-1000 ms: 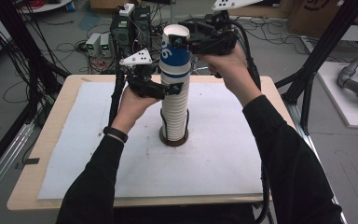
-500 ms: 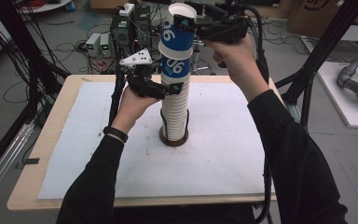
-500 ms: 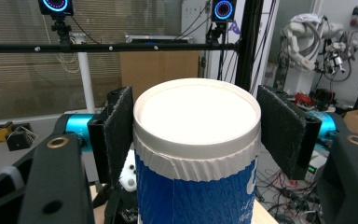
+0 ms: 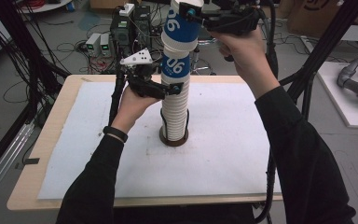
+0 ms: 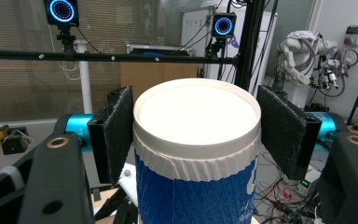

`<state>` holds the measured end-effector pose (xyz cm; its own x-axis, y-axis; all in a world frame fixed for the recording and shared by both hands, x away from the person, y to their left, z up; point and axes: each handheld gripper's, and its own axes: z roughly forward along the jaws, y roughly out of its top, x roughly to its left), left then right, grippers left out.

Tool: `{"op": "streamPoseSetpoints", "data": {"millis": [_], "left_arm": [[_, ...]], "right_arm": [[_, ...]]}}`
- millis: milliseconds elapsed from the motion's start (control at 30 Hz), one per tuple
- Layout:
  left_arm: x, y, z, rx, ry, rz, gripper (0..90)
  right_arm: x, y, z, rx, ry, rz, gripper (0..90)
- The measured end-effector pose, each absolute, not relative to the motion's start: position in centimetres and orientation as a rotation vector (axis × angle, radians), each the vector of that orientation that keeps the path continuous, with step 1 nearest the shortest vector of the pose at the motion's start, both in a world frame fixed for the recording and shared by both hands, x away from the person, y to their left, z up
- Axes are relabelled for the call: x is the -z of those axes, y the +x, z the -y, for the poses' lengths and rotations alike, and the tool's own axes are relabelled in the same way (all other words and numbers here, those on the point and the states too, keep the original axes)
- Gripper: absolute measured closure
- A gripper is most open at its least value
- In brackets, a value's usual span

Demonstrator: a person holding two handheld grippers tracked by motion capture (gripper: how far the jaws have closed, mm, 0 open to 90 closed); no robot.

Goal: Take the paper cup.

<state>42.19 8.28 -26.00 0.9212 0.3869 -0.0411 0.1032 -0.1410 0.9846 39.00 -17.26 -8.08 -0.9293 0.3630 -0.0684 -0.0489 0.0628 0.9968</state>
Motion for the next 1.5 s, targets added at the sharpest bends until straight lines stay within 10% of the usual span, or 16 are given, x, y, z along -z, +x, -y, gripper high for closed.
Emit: {"op": "streamPoseSetpoints", "data": {"millis": [1500], "left_arm": [[25.8, 42.1, -8.3, -0.259, 1.720, -0.377, 11.2]], "right_arm": [[20.3, 34.4, 25.9, -1.940, 0.394, -2.171, 31.2]]}}
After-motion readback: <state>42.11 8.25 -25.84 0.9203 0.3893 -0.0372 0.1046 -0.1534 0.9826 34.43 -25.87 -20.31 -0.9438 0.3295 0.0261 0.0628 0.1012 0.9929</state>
